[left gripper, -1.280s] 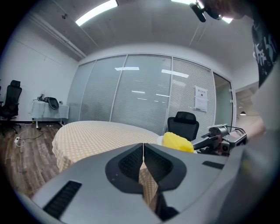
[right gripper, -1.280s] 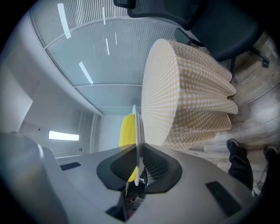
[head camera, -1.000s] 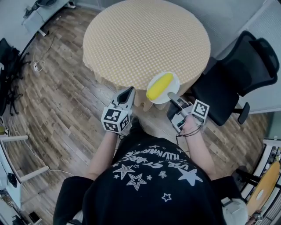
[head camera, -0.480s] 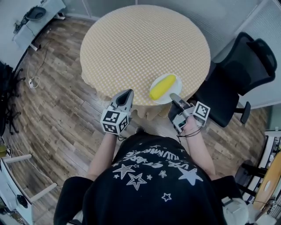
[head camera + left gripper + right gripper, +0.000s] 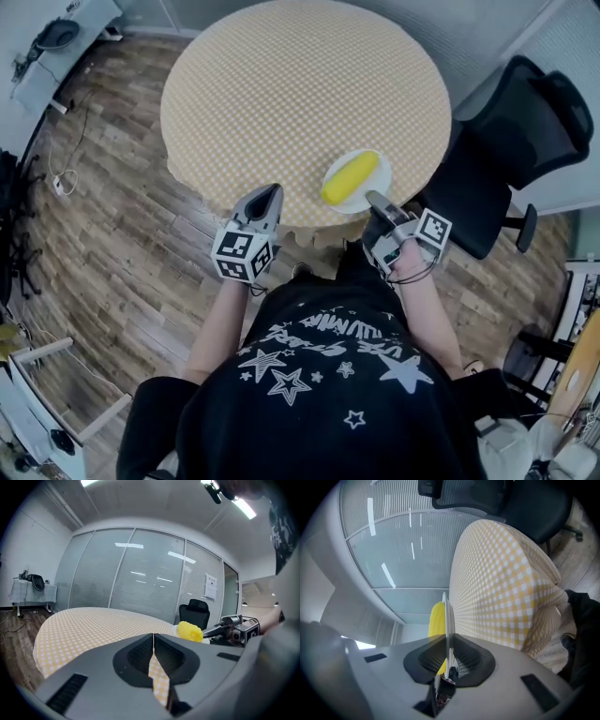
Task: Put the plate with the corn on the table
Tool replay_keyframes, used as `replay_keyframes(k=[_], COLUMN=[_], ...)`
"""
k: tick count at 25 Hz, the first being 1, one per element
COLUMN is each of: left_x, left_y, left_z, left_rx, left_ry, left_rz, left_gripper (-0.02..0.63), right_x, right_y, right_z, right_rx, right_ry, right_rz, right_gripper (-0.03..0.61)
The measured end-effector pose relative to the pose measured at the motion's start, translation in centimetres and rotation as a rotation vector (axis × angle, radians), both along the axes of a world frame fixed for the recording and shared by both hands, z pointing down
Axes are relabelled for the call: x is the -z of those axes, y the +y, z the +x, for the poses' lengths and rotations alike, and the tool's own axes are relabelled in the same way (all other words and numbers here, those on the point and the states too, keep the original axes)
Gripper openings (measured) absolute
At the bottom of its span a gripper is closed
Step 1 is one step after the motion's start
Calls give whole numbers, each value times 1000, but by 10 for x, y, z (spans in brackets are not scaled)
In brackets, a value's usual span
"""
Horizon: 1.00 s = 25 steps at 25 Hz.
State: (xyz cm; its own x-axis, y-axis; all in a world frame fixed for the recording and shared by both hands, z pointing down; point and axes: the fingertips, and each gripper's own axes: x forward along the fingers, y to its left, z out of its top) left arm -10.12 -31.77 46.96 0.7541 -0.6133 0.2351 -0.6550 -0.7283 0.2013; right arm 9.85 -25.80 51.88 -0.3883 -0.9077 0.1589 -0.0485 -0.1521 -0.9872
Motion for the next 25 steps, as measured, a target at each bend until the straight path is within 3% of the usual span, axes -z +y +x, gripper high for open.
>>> replay_keyframes(k=[25], left_x=[-25], left_y=[-81], left_z=[69], left_rx=[125], left_ry=[-103], left_rz=[-75], left_gripper=[12], right_x=[-58], right_y=[-128], right_z=[56], right_rx=[282], right_ry=[15], right_rz=[-77], right_gripper=[35])
